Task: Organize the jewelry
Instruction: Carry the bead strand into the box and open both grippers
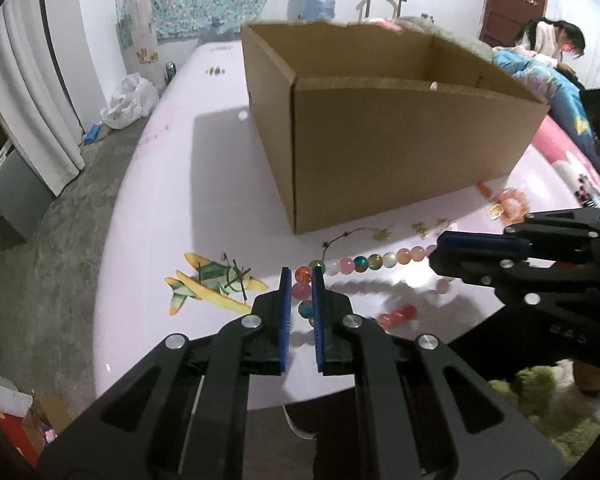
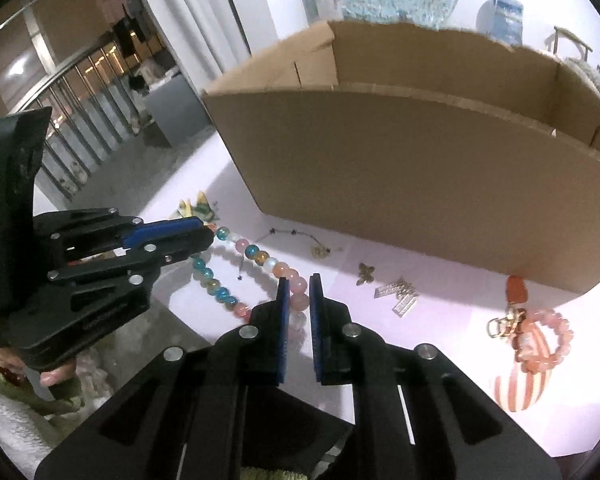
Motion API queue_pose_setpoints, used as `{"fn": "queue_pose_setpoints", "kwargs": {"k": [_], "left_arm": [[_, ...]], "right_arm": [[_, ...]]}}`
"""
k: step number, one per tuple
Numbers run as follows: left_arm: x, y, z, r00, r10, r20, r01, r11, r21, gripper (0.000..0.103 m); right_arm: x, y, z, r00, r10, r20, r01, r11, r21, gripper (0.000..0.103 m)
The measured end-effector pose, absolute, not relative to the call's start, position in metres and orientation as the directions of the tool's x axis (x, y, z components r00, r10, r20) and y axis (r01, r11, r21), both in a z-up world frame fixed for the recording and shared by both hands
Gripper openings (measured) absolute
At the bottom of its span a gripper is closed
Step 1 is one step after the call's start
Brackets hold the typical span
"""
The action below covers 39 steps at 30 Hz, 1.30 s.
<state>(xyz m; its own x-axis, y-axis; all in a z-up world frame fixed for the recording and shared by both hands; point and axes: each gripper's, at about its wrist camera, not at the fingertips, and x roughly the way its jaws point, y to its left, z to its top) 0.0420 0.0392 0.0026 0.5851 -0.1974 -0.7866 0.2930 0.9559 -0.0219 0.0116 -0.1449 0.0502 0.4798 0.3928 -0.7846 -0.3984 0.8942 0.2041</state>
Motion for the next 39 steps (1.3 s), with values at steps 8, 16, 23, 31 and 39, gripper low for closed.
{"fn": "queue_pose_setpoints", "kwargs": {"k": [8,16,23,31,39], "left_arm": [[0.023,0.031,0.090,0.687,-0.286,-0.668,0.365,0.931,-0.023,0.009],[0.077,0.004,0.153,0.735,-0.358,-0.575,0.438,0.899,0.000,0.009],[0.168,-0.022,0.094,0.582,-0.282,-0.763,0.422,0.907,-0.014,0.009],[0.200,-0.021,0.050,0.450,-0.227,-0.864,0.399,0.916,-0.032,0.009],[0.199,-0.007,0.061,0.473,-0.246,-0.846,0.381,0.923,-0.055,0.023]], "right_arm": [[-0.006,-0.155,0.132,0.616,0.434,-0.657,-0.441,0.882,0.168,0.010],[0.052,-0.187,0.202,0.691,0.471,-0.548,-0.467,0.870,0.159,0.010],[0.165,-0.196,0.157,0.490,0.489,-0.722,-0.408,0.860,0.306,0.010],[0.221,-0.172,0.078,0.222,0.467,-0.856,-0.321,0.864,0.388,0.010],[0.226,-0.178,0.068,0.243,0.474,-0.846,-0.281,0.869,0.407,0.011]]}}
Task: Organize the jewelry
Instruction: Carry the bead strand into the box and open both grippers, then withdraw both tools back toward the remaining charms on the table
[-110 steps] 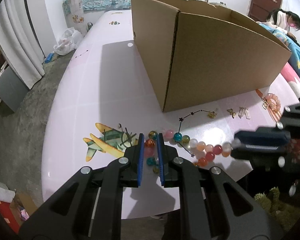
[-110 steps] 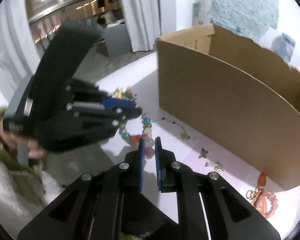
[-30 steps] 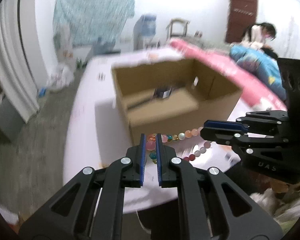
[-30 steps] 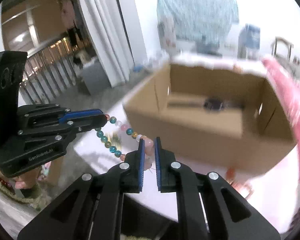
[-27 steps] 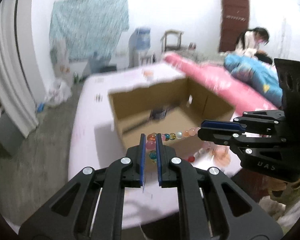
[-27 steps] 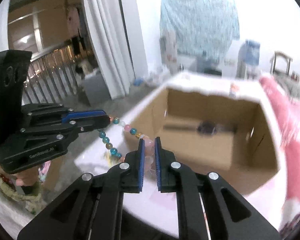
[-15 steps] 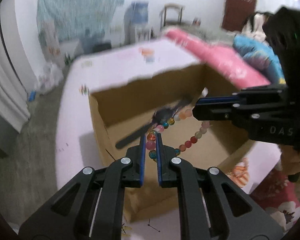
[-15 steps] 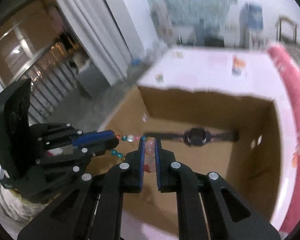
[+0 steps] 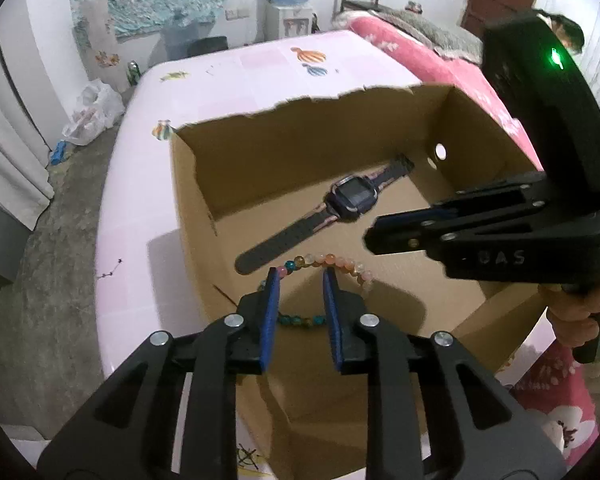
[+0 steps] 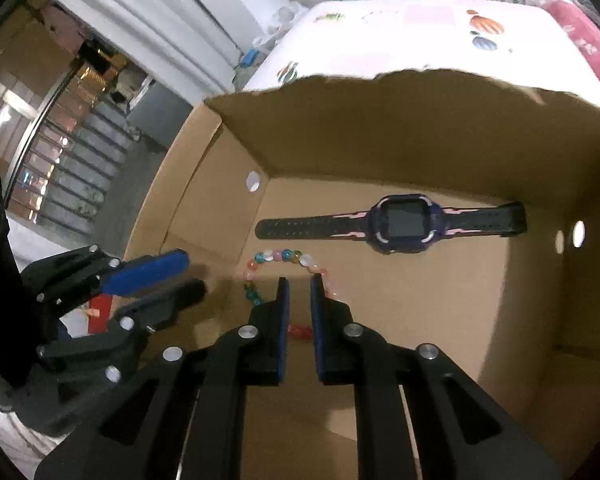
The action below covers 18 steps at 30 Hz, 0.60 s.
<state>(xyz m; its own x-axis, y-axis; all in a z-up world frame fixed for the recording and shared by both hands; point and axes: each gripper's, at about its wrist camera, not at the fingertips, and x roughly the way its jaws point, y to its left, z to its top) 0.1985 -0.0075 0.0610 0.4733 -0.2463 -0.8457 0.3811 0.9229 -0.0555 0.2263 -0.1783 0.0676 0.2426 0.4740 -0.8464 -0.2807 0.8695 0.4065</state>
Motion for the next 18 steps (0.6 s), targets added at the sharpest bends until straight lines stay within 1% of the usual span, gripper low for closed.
{"fn": "queue_pose_setpoints", "kwargs": {"k": [3,4,5,6,7,8,9,10,11,13,14,15,16,18], "left_arm": [[0.192,0.002,0.073,0.517,-0.266,-0.814,0.364,0.929,-0.072,0.029],[0.189,0.006,0.078,0.535,-0.269,-0.801,0.358,0.931,-0.073,0.033],[0.183,0.011,0.086,0.565,-0.271,-0.780,0.349,0.934,-0.072,0.040],[0.177,0.015,0.092,0.587,-0.273,-0.762,0.343,0.936,-0.071,0.043],[0.171,0.020,0.098,0.609,-0.276,-0.744,0.338,0.939,-0.073,0.051],[0.160,0.027,0.107,0.637,-0.281,-0.718,0.327,0.942,-0.078,0.059],[0.153,0.032,0.112,0.654,-0.284,-0.701,0.321,0.944,-0.083,0.063],[0.145,0.037,0.117,0.670,-0.287,-0.685,0.314,0.945,-0.089,0.070],[0.134,0.045,0.121,0.687,-0.289,-0.666,0.304,0.948,-0.098,0.076],[0.115,0.058,0.121,0.704,-0.290,-0.648,0.289,0.951,-0.112,0.082],[0.108,0.062,0.119,0.705,-0.287,-0.648,0.282,0.953,-0.114,0.084],[0.100,0.066,0.114,0.701,-0.283,-0.654,0.274,0.954,-0.119,0.084],[0.095,0.068,0.109,0.695,-0.278,-0.663,0.268,0.956,-0.120,0.085],[0.085,0.071,0.090,0.666,-0.252,-0.702,0.245,0.963,-0.112,0.087]], "right_arm": [[0.217,-0.187,0.079,0.293,0.480,-0.827,-0.278,0.870,0.407,0.013],[0.215,-0.189,0.082,0.308,0.478,-0.822,-0.279,0.872,0.402,0.019],[0.208,-0.193,0.091,0.345,0.468,-0.813,-0.280,0.879,0.387,0.024],[0.201,-0.197,0.099,0.376,0.463,-0.803,-0.286,0.882,0.375,0.025],[0.188,-0.201,0.111,0.422,0.460,-0.781,-0.301,0.884,0.359,0.027],[0.178,-0.207,0.120,0.453,0.461,-0.763,-0.310,0.884,0.350,0.031],[0.165,-0.211,0.130,0.489,0.465,-0.739,-0.319,0.883,0.344,0.035],[0.154,-0.216,0.138,0.515,0.470,-0.717,-0.328,0.880,0.342,0.041],[0.137,-0.222,0.147,0.551,0.478,-0.684,-0.342,0.877,0.337,0.045],[0.109,-0.230,0.158,0.594,0.485,-0.642,-0.363,0.874,0.323,0.050],[0.092,-0.233,0.161,0.614,0.487,-0.621,-0.375,0.872,0.314,0.055],[0.076,-0.235,0.161,0.625,0.491,-0.607,-0.384,0.870,0.309,0.057],[0.065,-0.236,0.159,0.628,0.493,-0.602,-0.386,0.869,0.309,0.061],[0.044,-0.235,0.147,0.619,0.490,-0.613,-0.375,0.871,0.317,0.064]]}}
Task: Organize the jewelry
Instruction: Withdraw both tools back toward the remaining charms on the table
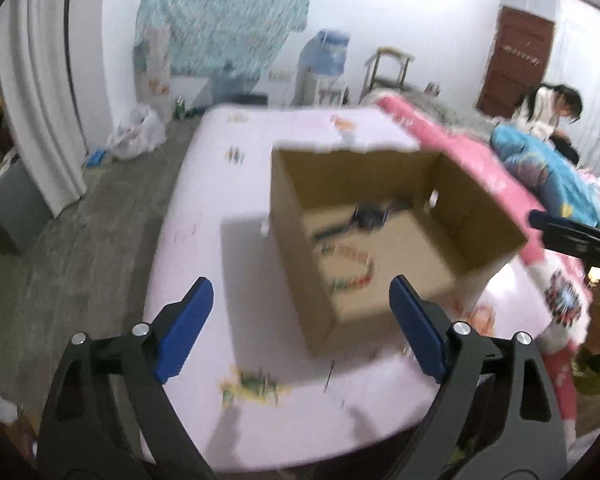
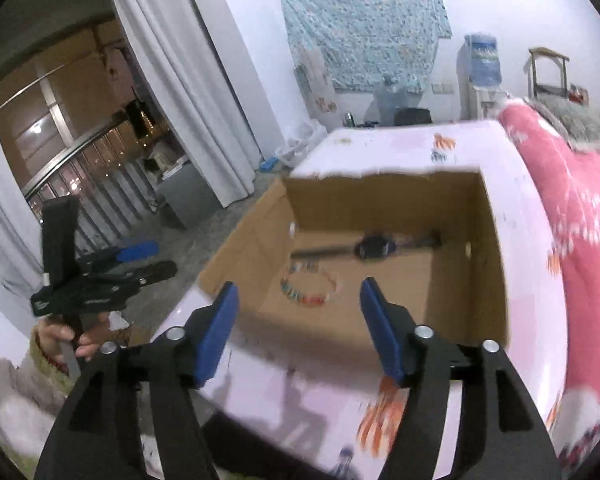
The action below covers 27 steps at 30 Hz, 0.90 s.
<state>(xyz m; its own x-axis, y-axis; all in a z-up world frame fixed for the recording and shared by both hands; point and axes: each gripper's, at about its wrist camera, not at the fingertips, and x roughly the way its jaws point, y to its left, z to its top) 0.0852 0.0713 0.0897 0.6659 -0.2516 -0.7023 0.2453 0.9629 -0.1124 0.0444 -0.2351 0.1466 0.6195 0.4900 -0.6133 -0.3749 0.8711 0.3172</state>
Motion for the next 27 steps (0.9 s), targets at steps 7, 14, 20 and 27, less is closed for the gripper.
{"fn": "queue_pose_setpoints", "kwargs": {"k": [7,14,20,27], "left_arm": [[0.074,0.053,0.006,0.496,-0.182,-0.849,0.221,0.972,-0.080,0.087],[0.072,0.025,-0.029,0.479,-0.092,-0.873,0.287,0.956,0.057,0.088],[0.074,0.035,-0.036,0.472,-0.125,-0.873,0.262,0.965,0.003,0.095],[0.071,0.034,-0.037,0.496,-0.139,-0.857,0.261,0.965,-0.005,0.095]], "right_arm": [[0.018,-0.211,0.049,0.473,0.402,-0.784,-0.223,0.915,0.335,0.065],[0.020,-0.183,0.019,0.434,0.279,-0.857,-0.218,0.955,0.201,0.066],[0.022,-0.182,0.014,0.428,0.310,-0.849,-0.198,0.949,0.247,0.080],[0.023,-0.182,0.010,0.425,0.367,-0.828,-0.199,0.930,0.310,0.097]]}}
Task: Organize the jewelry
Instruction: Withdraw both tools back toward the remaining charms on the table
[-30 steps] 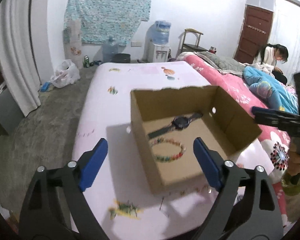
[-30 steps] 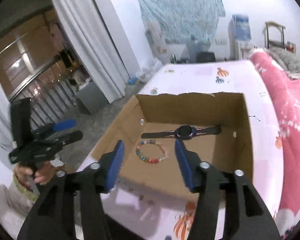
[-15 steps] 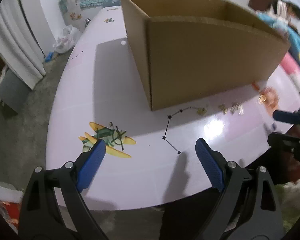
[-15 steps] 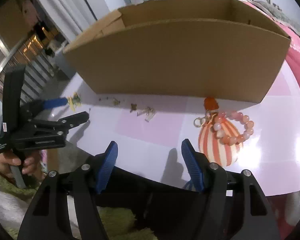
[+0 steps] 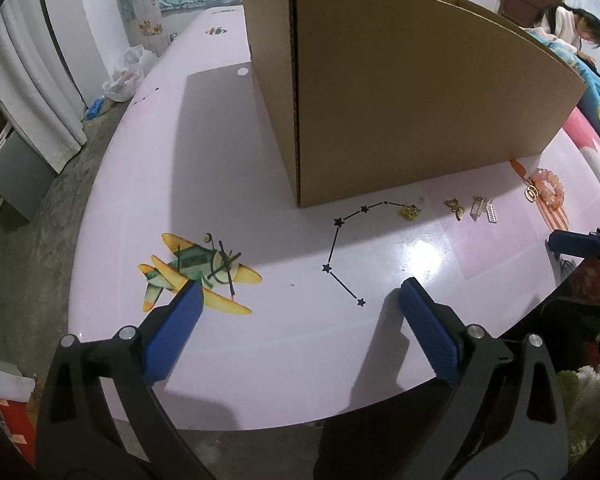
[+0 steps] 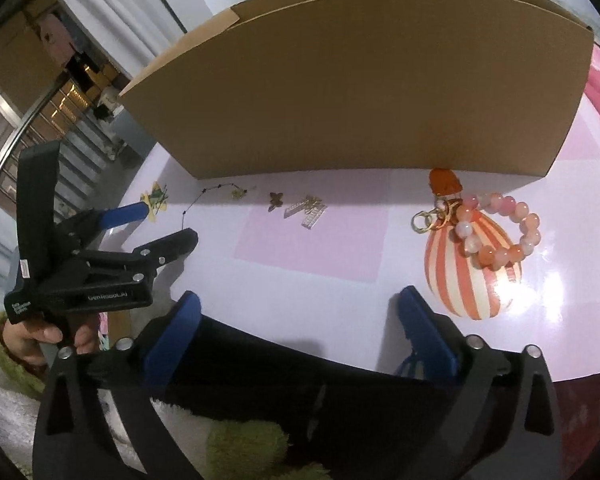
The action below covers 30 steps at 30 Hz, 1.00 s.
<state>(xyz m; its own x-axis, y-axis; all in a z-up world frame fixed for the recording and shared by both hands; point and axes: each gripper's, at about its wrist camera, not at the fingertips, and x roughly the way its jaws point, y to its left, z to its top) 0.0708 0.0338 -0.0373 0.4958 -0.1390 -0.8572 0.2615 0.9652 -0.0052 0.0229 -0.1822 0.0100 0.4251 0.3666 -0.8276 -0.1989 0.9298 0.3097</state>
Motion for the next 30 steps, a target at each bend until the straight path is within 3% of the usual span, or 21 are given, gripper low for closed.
{"fn": "queue_pose_setpoints", "kwargs": {"k": [30], "left_arm": [[0.075,0.033,-0.037,0.484,-0.135,-0.865,0.262,0.965,-0.004,0.096]], "right_arm": [[0.014,-0.191,0.007,0.452,0.383,-0.806,-0.188,0.924,0.334,0.097]]}}
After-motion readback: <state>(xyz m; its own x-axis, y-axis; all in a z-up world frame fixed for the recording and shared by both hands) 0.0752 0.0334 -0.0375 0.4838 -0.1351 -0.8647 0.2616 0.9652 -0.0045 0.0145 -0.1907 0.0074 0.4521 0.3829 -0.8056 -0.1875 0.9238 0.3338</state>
